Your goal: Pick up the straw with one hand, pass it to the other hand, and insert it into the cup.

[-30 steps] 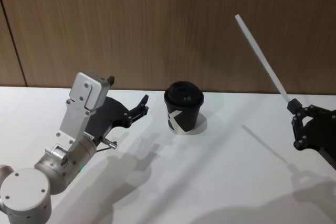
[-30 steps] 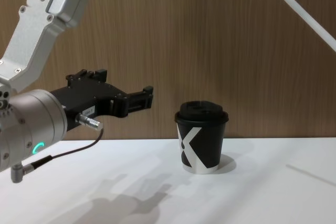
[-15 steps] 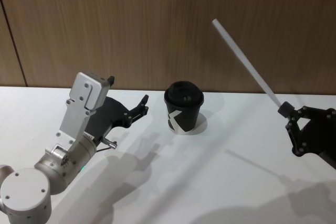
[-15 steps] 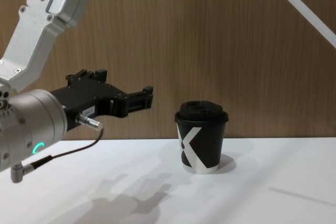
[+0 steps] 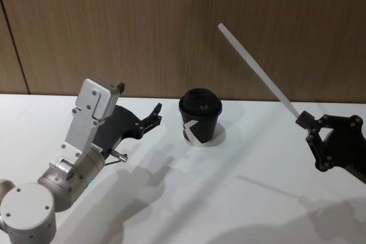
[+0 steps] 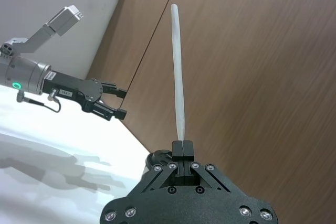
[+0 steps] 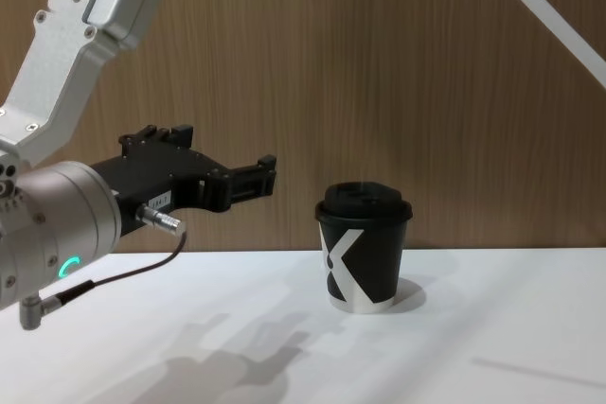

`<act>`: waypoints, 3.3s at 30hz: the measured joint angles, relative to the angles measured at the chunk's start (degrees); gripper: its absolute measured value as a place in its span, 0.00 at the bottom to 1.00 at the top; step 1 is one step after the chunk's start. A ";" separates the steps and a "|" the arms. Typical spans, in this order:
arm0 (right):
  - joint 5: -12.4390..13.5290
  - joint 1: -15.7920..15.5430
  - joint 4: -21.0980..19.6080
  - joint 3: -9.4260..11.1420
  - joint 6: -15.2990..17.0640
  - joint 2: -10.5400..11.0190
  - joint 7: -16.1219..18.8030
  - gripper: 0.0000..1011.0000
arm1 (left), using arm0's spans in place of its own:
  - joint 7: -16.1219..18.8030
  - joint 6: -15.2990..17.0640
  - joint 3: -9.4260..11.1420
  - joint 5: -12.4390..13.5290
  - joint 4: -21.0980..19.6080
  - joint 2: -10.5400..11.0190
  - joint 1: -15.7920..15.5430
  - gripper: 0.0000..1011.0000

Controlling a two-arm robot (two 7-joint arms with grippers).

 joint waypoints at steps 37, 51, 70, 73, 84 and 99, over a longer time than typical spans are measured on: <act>2.23 1.10 -1.96 -1.42 4.65 0.74 -0.92 0.00 | -7.78 -1.24 -0.68 -4.90 -0.22 0.44 -1.21 0.99; 2.31 1.15 -2.05 -1.49 4.78 0.77 -0.99 0.00 | -19.13 -1.85 -2.59 -15.03 -0.83 0.54 -2.31 0.99; 2.33 1.15 -2.05 -1.49 4.85 0.76 -0.98 0.00 | -34.10 -1.69 -4.25 -31.52 2.38 -2.22 -4.89 0.99; 2.33 1.15 -2.05 -1.49 4.85 0.76 -0.98 0.00 | -36.33 -1.67 -4.14 -33.67 3.51 -2.96 -5.63 0.99; 2.33 1.15 -2.05 -1.49 4.84 0.76 -0.98 0.00 | -41.97 -1.88 -2.79 -38.23 8.15 -5.80 -8.97 0.99; 2.32 1.15 -2.05 -1.49 4.84 0.76 -0.98 0.00 | -46.10 -2.93 -0.45 -40.38 13.27 -8.67 -13.13 0.99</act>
